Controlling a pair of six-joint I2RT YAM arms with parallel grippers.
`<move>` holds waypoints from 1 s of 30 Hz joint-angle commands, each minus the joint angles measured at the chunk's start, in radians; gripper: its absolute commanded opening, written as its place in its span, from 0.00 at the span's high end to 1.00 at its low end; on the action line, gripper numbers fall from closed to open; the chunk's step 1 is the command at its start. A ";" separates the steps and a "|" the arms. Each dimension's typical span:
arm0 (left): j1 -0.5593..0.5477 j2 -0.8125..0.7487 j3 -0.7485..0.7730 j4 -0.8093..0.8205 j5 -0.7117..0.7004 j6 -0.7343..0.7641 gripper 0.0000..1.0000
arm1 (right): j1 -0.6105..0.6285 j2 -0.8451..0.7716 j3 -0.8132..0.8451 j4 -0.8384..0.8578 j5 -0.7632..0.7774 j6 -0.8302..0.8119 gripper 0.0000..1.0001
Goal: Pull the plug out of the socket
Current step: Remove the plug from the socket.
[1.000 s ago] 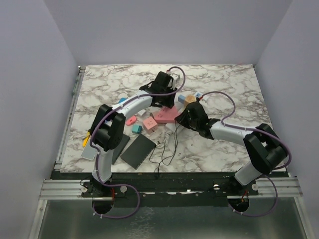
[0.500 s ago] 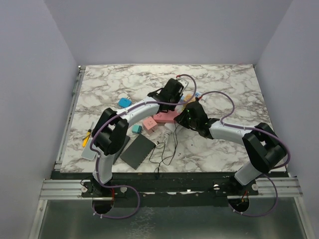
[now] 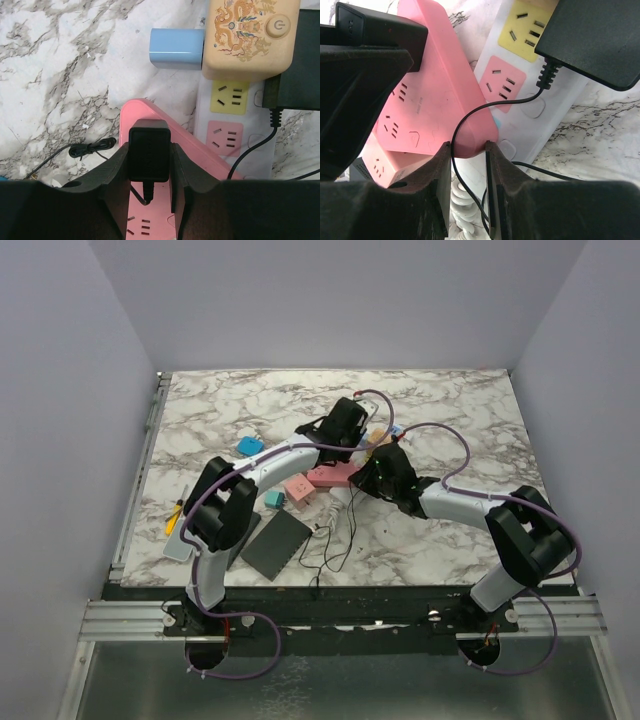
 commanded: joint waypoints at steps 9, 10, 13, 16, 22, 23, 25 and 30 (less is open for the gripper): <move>0.069 0.029 0.057 -0.062 0.346 -0.164 1.00 | 0.039 0.195 -0.103 -0.429 -0.070 -0.088 0.71; 0.072 0.031 0.057 -0.064 0.349 -0.167 1.00 | 0.040 0.196 -0.103 -0.429 -0.071 -0.088 0.71; 0.077 0.037 0.058 -0.065 0.357 -0.176 1.00 | 0.040 0.197 -0.101 -0.430 -0.071 -0.089 0.71; 0.078 0.041 0.059 -0.066 0.355 -0.178 1.00 | 0.040 0.200 -0.099 -0.430 -0.072 -0.090 0.71; 0.058 0.020 0.046 -0.065 0.265 -0.131 1.00 | 0.039 0.203 -0.098 -0.428 -0.073 -0.092 0.71; 0.047 0.016 0.041 -0.065 0.237 -0.116 1.00 | 0.040 0.205 -0.097 -0.428 -0.074 -0.093 0.71; 0.028 0.009 0.034 -0.065 0.192 -0.090 1.00 | 0.040 0.208 -0.095 -0.428 -0.074 -0.094 0.71; -0.019 0.001 0.023 -0.065 0.085 -0.043 1.00 | 0.039 0.212 -0.093 -0.428 -0.077 -0.095 0.71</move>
